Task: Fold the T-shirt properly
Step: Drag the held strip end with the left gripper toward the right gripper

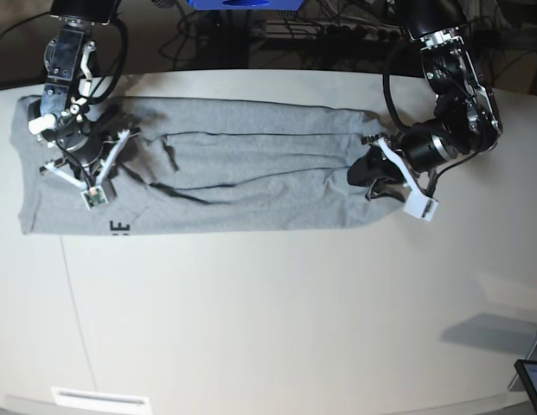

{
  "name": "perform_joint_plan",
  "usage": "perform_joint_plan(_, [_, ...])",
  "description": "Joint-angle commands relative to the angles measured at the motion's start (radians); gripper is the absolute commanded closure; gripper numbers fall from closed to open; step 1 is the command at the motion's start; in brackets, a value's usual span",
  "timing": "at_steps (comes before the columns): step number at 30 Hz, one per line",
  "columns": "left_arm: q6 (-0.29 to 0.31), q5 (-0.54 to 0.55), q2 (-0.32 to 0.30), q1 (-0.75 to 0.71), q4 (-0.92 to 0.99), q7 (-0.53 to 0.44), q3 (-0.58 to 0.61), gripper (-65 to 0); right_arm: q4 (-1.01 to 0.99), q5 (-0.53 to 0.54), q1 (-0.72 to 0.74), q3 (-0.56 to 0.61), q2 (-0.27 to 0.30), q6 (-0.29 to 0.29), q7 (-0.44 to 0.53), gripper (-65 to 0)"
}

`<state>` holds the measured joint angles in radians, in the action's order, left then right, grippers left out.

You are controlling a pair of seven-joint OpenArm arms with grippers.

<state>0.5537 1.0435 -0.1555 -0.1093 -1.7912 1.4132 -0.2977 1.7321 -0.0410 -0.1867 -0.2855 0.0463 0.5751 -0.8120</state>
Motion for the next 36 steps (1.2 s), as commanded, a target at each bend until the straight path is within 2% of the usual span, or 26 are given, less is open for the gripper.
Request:
perform_joint_plan(1, [-0.013, 0.024, -0.006, 0.01, -0.017, -0.017, 0.018, -5.4, 0.009, 0.003, -0.001, -0.002, 0.002, 0.001, -0.004, 0.0])
perform_joint_plan(4, [-0.04, 0.024, 0.004, 0.012, -0.017, -0.017, 0.081, -5.4, 0.009, 0.003, -0.004, -0.002, 0.002, 0.001, -0.004, 0.0])
perform_joint_plan(9, [-0.05, 0.022, 0.04, 0.039, -0.017, -0.017, 0.148, -5.4, -0.004, 0.003, -0.007, -0.002, 0.002, 0.001, -0.004, 0.0])
perform_joint_plan(14, [-0.105, 0.019, 0.095, 0.067, -0.009, -0.017, 0.217, -5.4, -0.053, 0.003, -0.007, -0.002, 0.002, 0.001, 0.0, 0.0])
perform_joint_plan(21, [-0.105, 0.017, 0.15, 0.107, 0.067, -0.017, 0.295, -5.4, -0.06, 0.003, -0.007, -0.002, 0.002, 0.001, 0.001, 0.0])
perform_joint_plan(25, [-0.105, 0.017, 0.156, 0.133, 0.115, -0.017, 0.345, -5.4, -0.06, 0.003, -0.007, -0.002, 0.002, 0.001, 0.001, 0.0])
perform_joint_plan(30, [-0.125, 0.017, 0.153, 0.148, 0.132, -0.096, 0.458, -5.4, -0.06, 0.003, -0.007, -0.002, 0.004, 0.001, 0.001, 0.0])
perform_joint_plan(36, [-0.125, 0.017, 0.155, 0.167, 0.216, -0.147, 0.521, -5.4, -0.059, 0.003, -0.007, -0.004, 0.007, 0.001, 0.001, 0.0])
